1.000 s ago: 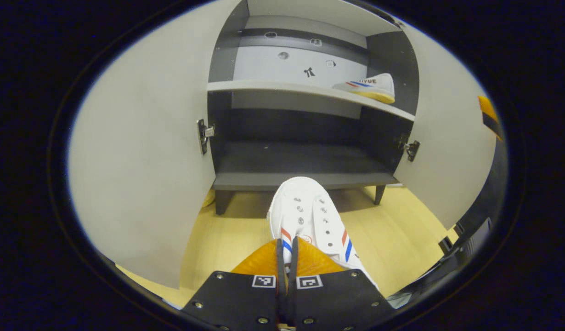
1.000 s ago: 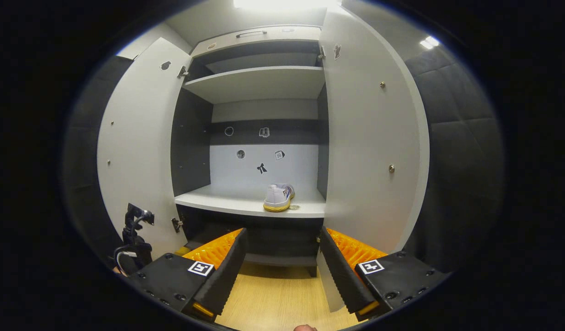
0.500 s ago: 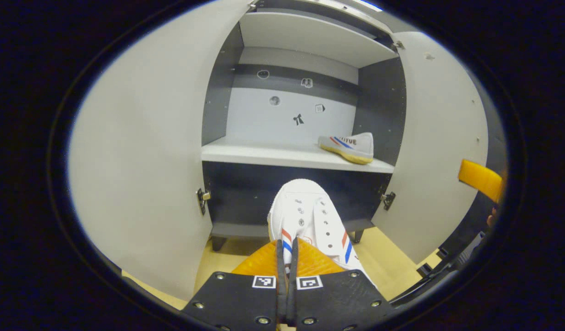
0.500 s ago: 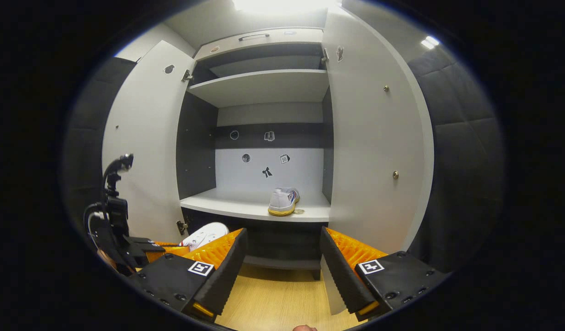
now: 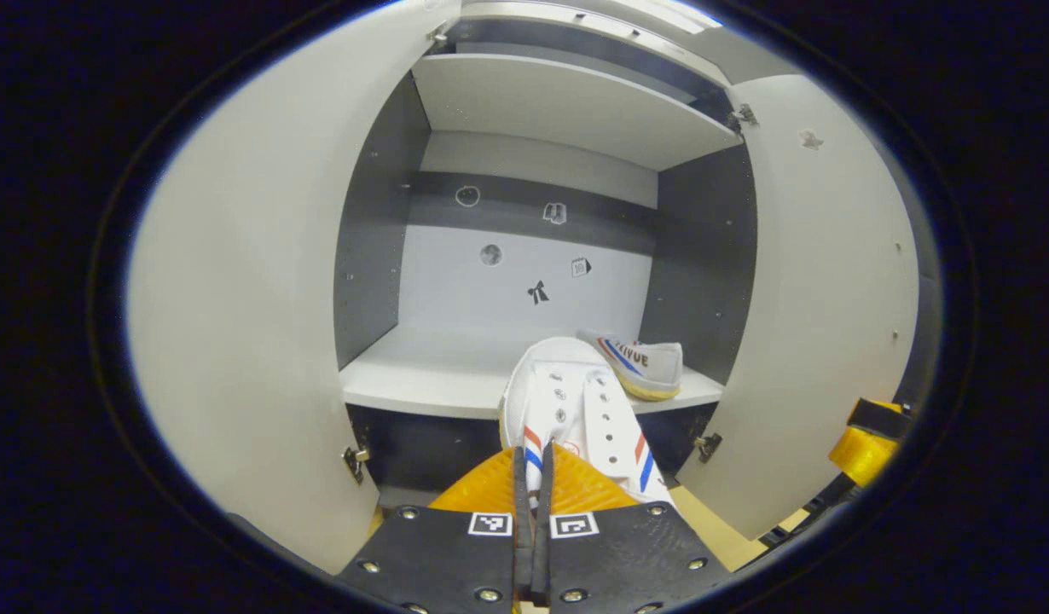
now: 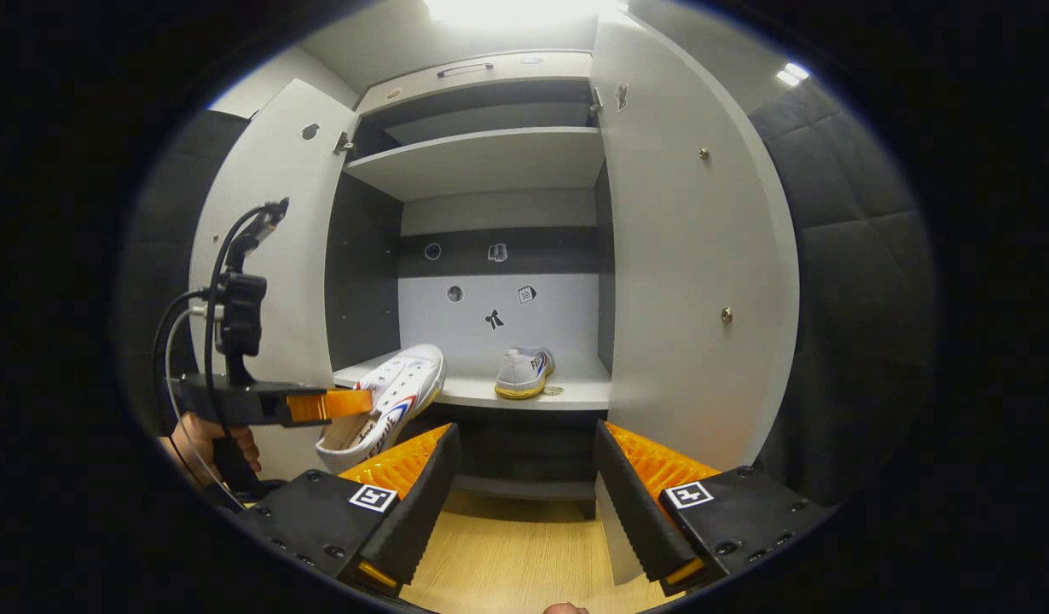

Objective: Grab one shoe with the right hand and put it into the shoe cabinet, grab the other shoe with the left hand and put it into the shoe cabinet; then close the right door with the right hand and the left door with the left hand.

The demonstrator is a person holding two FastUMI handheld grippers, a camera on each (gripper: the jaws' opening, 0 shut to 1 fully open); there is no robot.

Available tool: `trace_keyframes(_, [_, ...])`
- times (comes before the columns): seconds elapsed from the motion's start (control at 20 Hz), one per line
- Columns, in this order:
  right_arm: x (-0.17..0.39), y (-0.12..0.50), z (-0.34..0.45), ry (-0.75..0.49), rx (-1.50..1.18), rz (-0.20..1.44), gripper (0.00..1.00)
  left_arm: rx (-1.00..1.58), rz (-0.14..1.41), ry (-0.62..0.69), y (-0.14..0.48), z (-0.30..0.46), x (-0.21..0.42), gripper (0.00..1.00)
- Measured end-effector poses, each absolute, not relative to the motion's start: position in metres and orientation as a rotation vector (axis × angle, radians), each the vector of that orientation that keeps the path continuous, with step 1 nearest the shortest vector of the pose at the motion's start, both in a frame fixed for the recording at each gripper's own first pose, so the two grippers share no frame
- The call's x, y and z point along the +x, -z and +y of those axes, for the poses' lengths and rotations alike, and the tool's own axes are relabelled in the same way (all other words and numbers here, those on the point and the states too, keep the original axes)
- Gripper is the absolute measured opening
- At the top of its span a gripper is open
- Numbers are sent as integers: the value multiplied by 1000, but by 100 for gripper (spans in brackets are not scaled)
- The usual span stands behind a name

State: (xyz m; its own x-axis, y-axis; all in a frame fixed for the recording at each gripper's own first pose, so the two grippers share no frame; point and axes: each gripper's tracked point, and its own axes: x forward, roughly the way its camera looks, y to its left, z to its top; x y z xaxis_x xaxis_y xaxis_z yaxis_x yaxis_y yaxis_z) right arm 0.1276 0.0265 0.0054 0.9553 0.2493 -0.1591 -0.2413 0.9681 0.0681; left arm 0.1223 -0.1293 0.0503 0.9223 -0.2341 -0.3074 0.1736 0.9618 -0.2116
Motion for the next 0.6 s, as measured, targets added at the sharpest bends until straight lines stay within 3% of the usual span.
trace_keyframes(0.6, [126, 14, 29, -266, 64, 207, 98, -183, 260, 149, -83, -113, 236, 1])
